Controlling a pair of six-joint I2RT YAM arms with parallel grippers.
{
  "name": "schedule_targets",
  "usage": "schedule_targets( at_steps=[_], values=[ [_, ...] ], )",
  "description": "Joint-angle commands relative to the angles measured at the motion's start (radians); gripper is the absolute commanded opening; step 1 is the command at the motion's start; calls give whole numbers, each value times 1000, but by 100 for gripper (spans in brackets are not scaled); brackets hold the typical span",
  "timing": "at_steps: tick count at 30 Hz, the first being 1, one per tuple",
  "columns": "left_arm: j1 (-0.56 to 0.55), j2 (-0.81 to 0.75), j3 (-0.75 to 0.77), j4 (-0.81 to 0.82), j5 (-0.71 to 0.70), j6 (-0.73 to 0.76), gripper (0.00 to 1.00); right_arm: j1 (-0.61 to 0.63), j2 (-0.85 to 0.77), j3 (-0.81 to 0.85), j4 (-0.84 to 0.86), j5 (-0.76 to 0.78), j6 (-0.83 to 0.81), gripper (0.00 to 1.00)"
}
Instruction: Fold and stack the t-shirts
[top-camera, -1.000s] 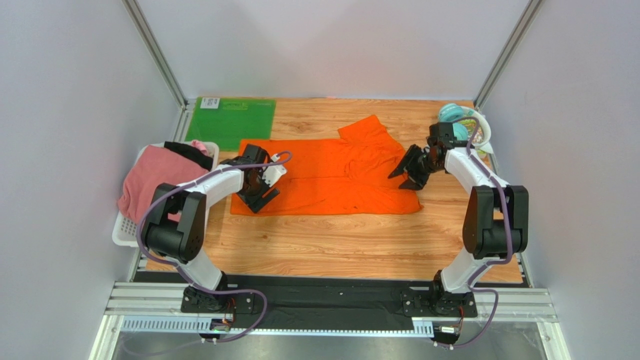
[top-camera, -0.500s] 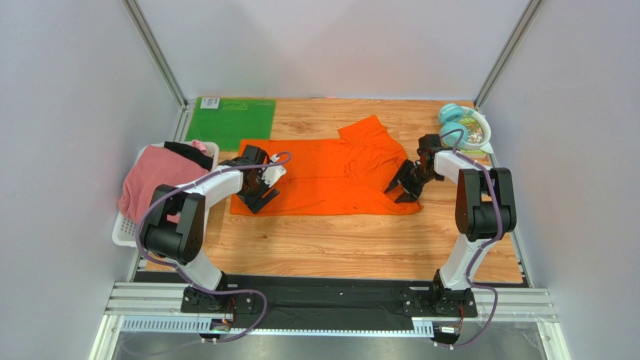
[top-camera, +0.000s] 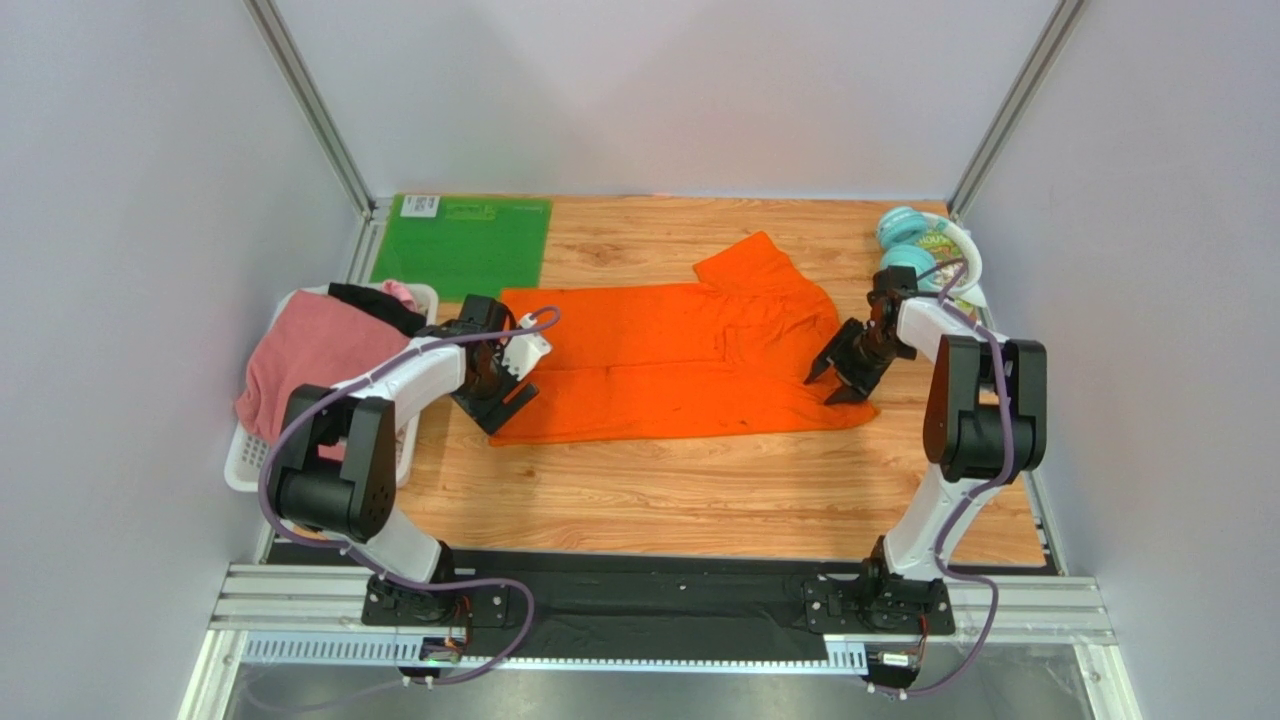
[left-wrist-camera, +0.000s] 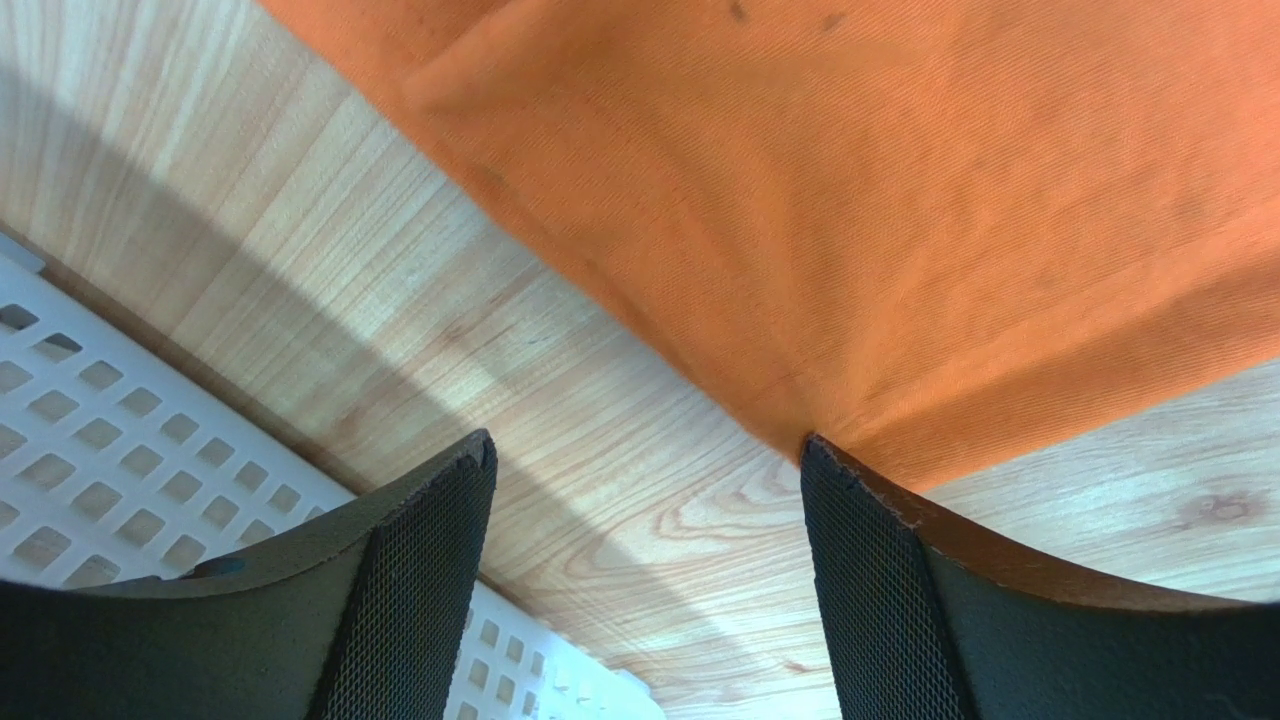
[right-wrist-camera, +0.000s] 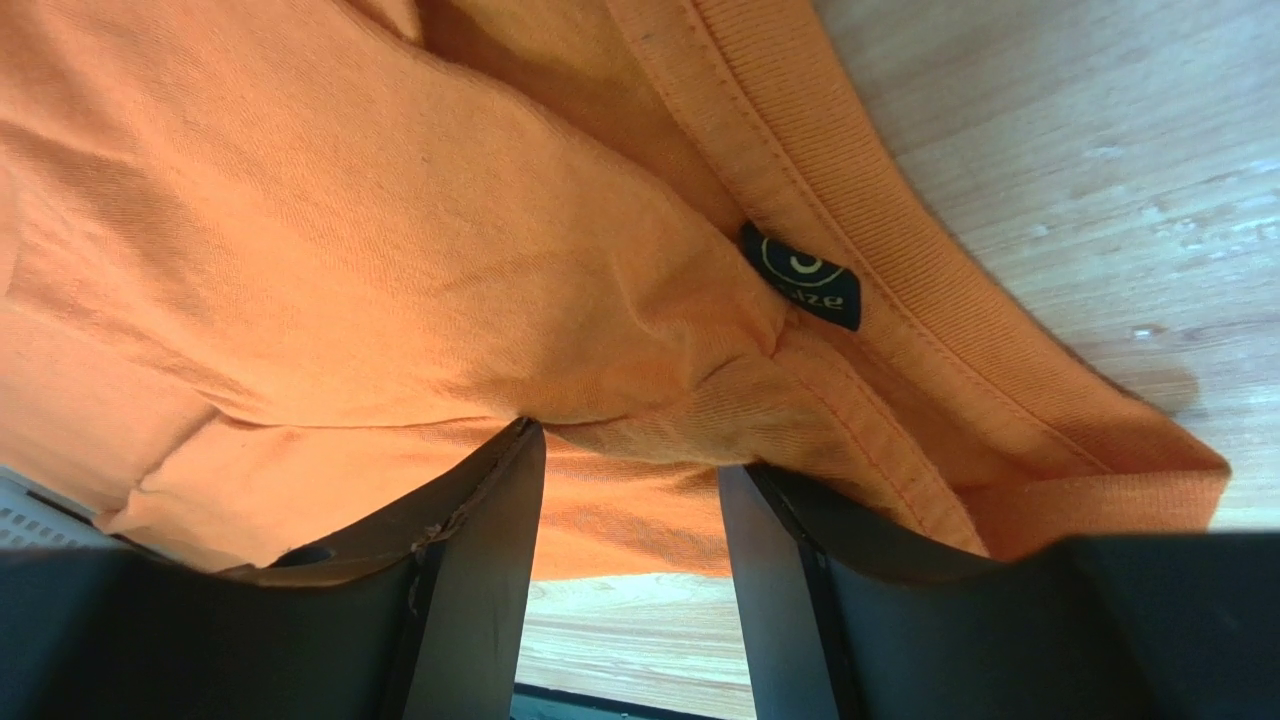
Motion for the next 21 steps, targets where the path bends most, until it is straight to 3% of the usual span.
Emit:
schedule_targets(
  at_steps=[1,7,12,15,21],
  values=[
    [11,-19,5,-7,27,20,80,-10,-21,-37,21,3,-31,53],
    [12,-29,52,-25,25,7,80,67,-148,-83,29,-117,18,54],
    [12,-71,150,-86,25,14,81,84,-292,-80,-45,-18,50,55],
    [12,-109,222,-123,27,11,81,84,-360,19,-115,86,33,56],
    [-35,-132,322,-203,227,-109,82,137,-284,137,-52,29,47,57]
  ],
)
